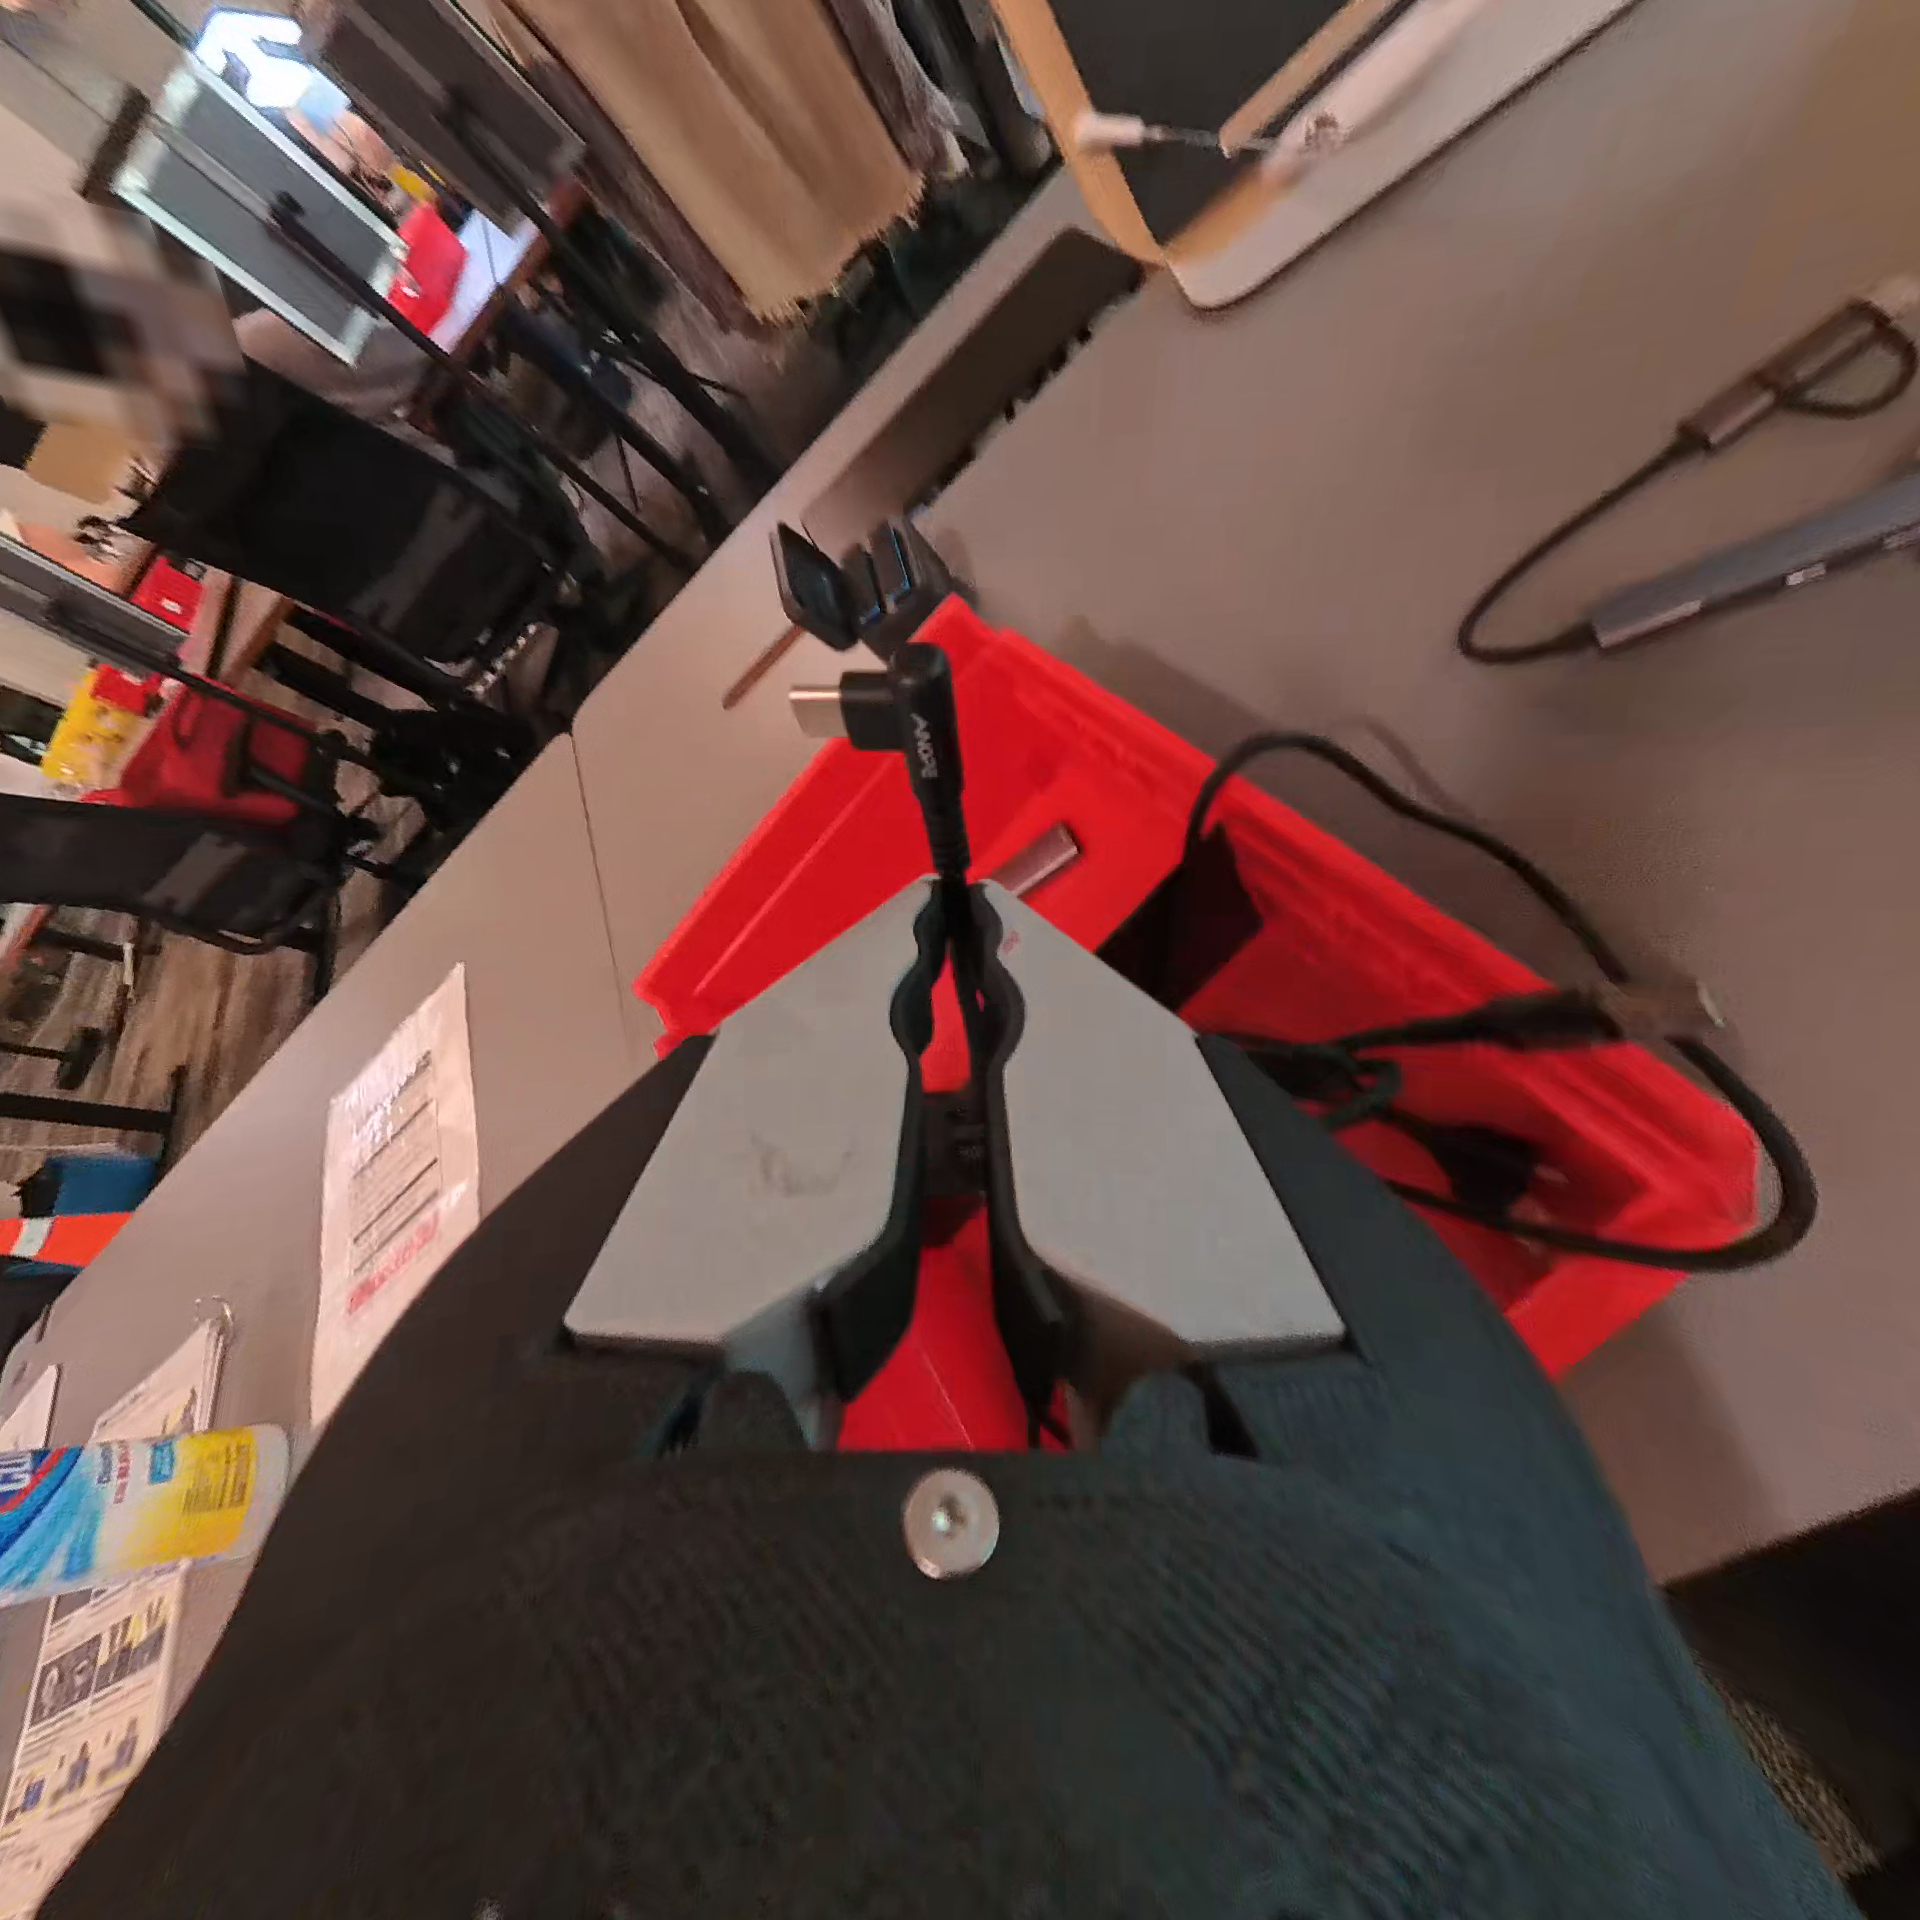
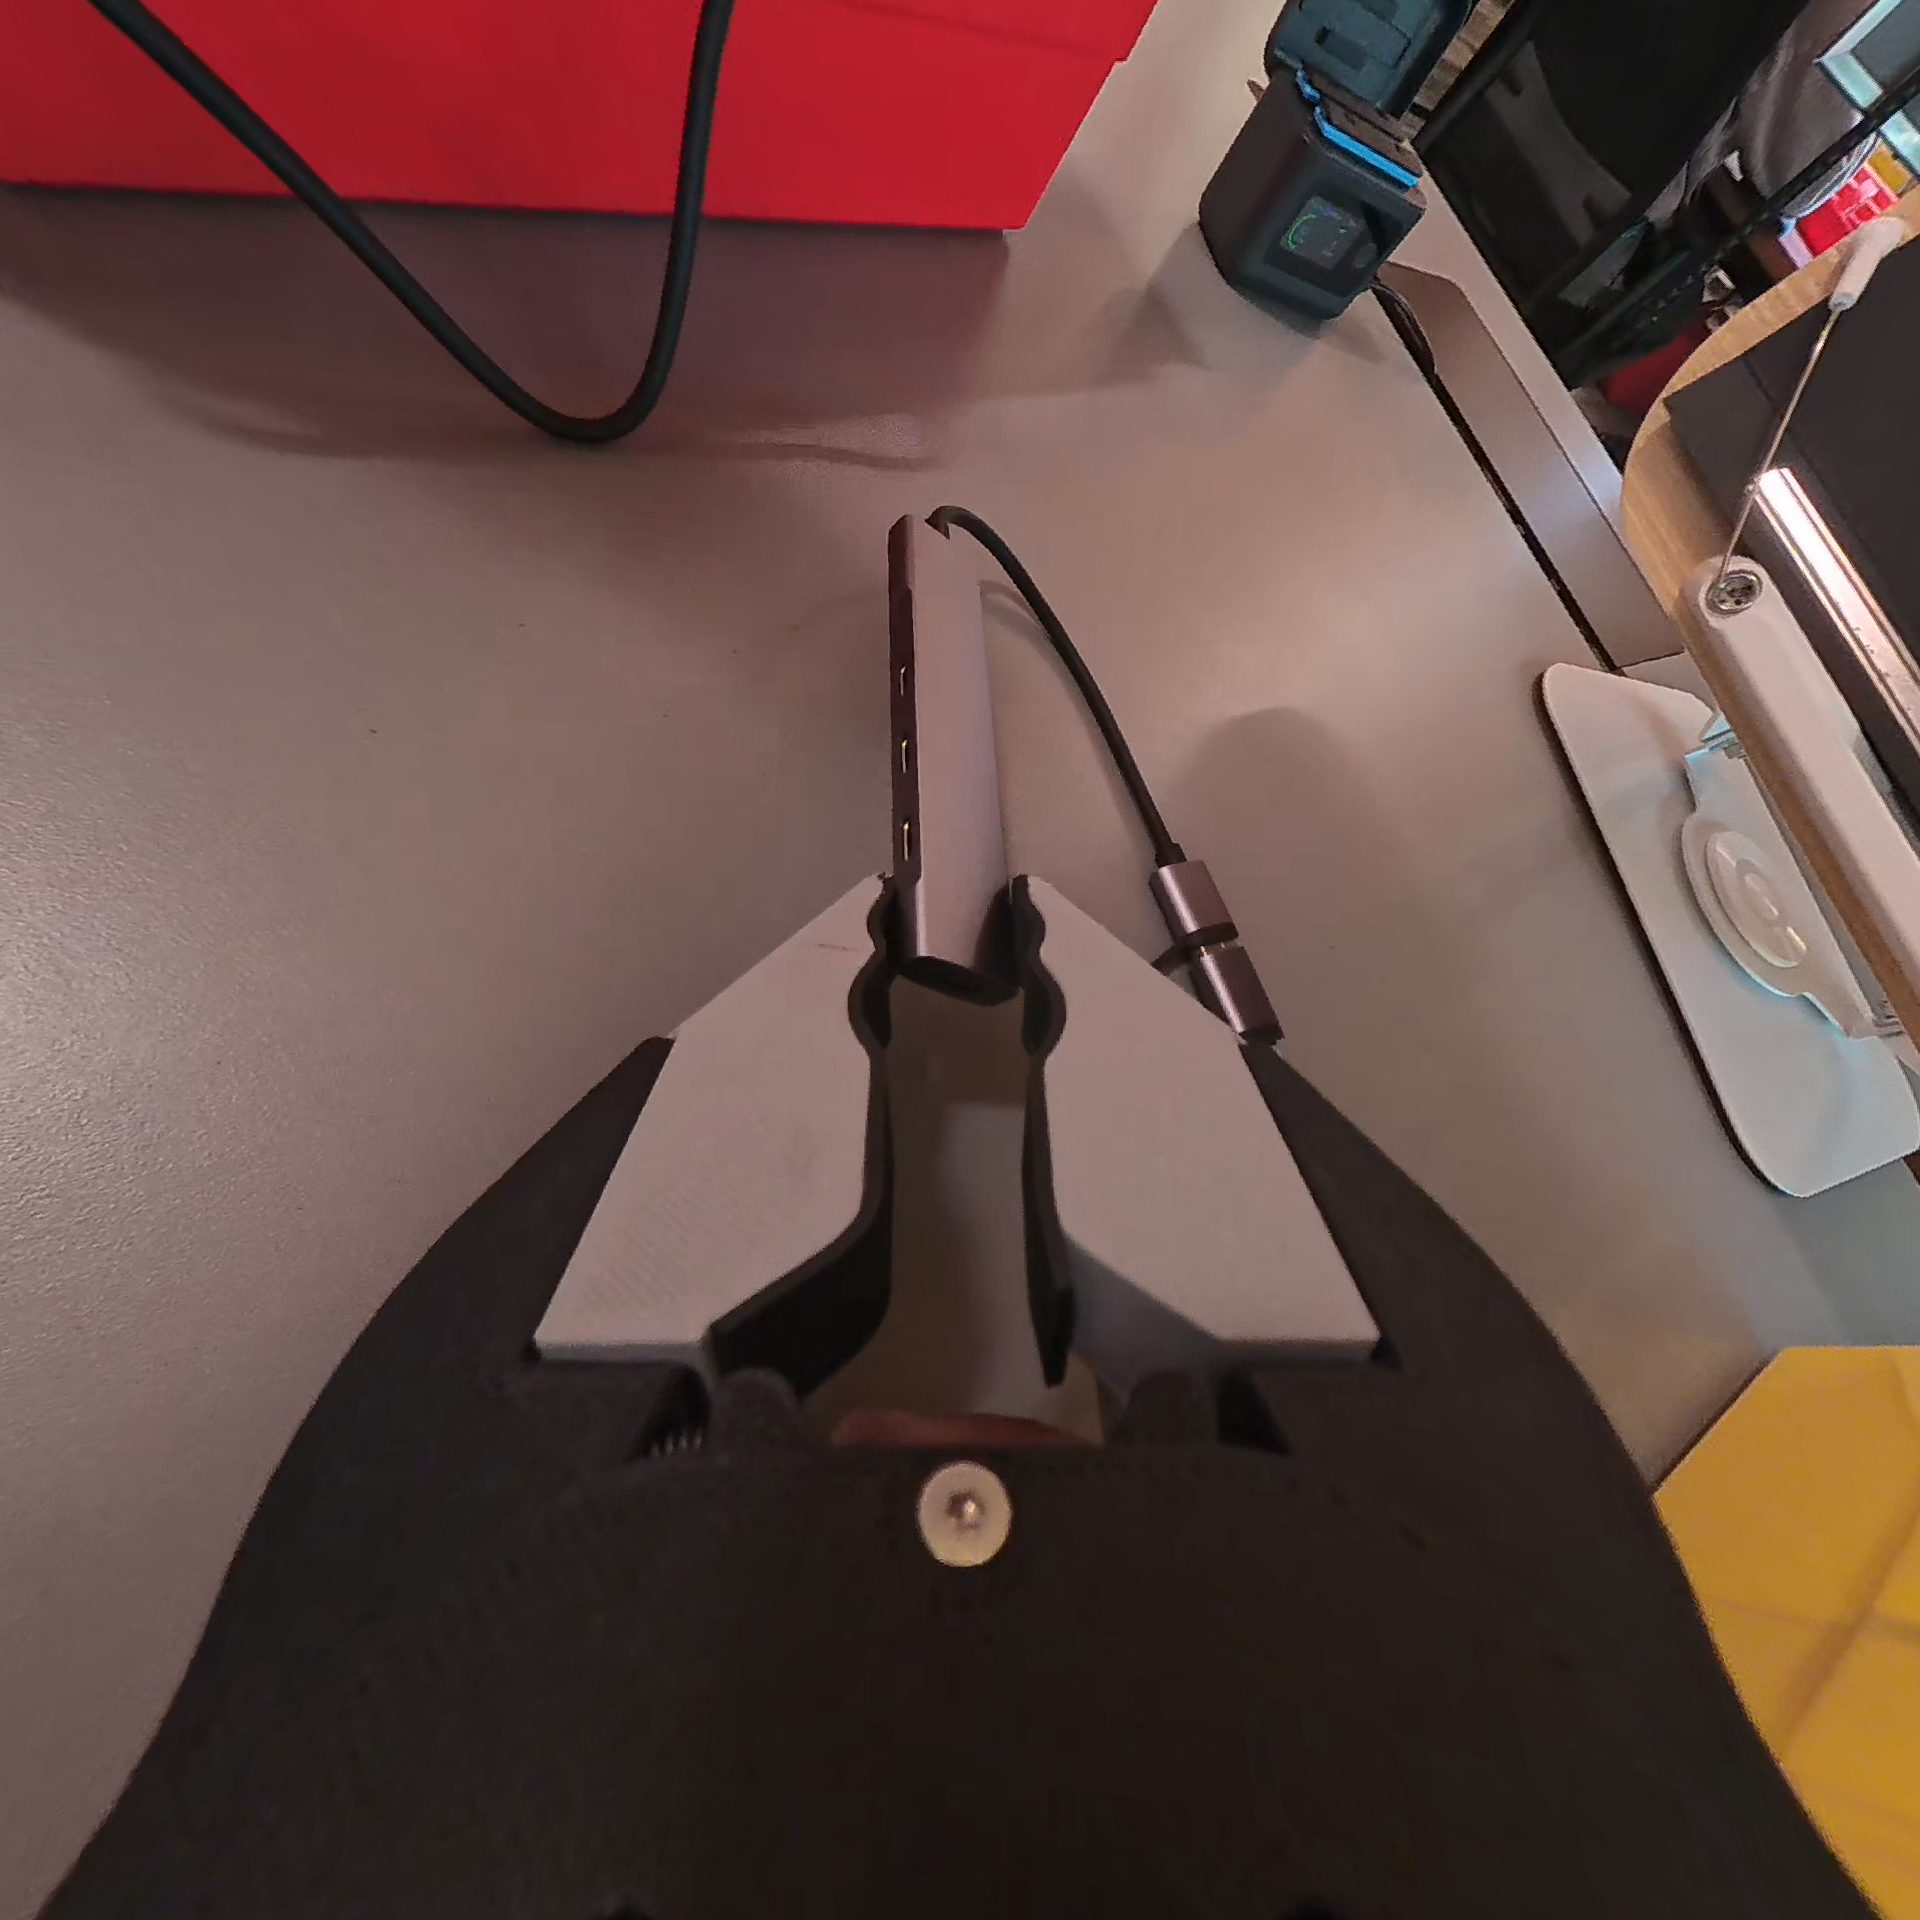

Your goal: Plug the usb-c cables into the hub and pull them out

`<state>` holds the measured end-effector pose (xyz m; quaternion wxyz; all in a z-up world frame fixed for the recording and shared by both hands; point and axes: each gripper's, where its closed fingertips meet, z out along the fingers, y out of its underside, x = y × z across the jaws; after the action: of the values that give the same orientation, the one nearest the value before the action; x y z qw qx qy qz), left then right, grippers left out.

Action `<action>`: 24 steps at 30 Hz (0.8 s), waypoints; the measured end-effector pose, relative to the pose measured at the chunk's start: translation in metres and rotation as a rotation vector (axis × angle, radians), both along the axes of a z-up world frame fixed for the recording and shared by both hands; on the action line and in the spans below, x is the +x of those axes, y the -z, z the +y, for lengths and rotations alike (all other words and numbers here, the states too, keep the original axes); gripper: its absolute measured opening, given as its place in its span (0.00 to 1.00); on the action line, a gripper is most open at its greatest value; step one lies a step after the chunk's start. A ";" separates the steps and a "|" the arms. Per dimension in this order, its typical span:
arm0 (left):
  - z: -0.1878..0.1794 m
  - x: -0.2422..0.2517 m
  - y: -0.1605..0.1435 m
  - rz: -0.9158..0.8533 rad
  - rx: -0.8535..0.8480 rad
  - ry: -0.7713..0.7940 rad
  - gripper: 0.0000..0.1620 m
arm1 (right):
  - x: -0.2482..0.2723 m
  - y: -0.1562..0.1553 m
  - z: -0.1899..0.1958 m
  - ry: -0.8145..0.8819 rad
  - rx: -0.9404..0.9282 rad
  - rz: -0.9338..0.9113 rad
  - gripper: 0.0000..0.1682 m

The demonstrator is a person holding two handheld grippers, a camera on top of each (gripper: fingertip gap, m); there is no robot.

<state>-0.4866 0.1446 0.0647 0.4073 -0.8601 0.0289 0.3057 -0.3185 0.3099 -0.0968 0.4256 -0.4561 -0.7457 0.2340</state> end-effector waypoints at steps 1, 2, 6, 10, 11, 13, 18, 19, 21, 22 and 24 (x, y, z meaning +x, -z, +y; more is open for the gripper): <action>-0.004 -0.002 0.005 -0.001 -0.013 -0.009 0.01 | 0.000 0.001 0.000 -0.001 -0.004 -0.002 0.11; -0.007 -0.004 0.009 -0.004 -0.023 -0.015 0.01 | 0.000 0.001 -0.001 -0.002 -0.005 -0.006 0.11; -0.011 0.001 0.021 -0.086 -0.051 -0.010 0.01 | 0.000 0.003 -0.001 -0.004 0.014 -0.014 0.11; -0.015 0.008 0.015 -0.032 -0.059 -0.013 0.00 | 0.000 0.002 0.000 0.002 0.002 -0.008 0.11; -0.014 0.011 0.016 -0.039 -0.063 -0.004 0.01 | 0.000 0.002 0.000 0.002 -0.001 -0.007 0.11; -0.013 0.016 0.018 -0.057 -0.071 0.009 0.01 | 0.000 0.002 0.001 0.003 -0.001 -0.008 0.11; -0.012 0.013 0.033 -0.074 -0.120 0.000 0.01 | 0.000 0.000 0.002 0.008 -0.002 -0.001 0.11; -0.010 0.012 0.039 -0.086 -0.135 0.003 0.01 | 0.000 0.000 0.002 0.009 -0.006 0.002 0.11; -0.003 0.007 0.049 -0.112 -0.146 0.006 0.01 | 0.000 0.000 0.002 0.010 -0.010 0.002 0.11; 0.003 0.005 0.055 -0.126 -0.150 0.011 0.01 | 0.000 0.000 0.002 0.009 -0.009 0.001 0.11; 0.017 -0.003 0.065 -0.112 -0.158 0.022 0.01 | 0.000 0.000 0.001 0.007 0.002 0.000 0.11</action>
<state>-0.4894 0.1619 0.0001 0.3427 -0.9049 0.0394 0.2496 -0.3189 0.3111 -0.0969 0.4269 -0.4584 -0.7442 0.2317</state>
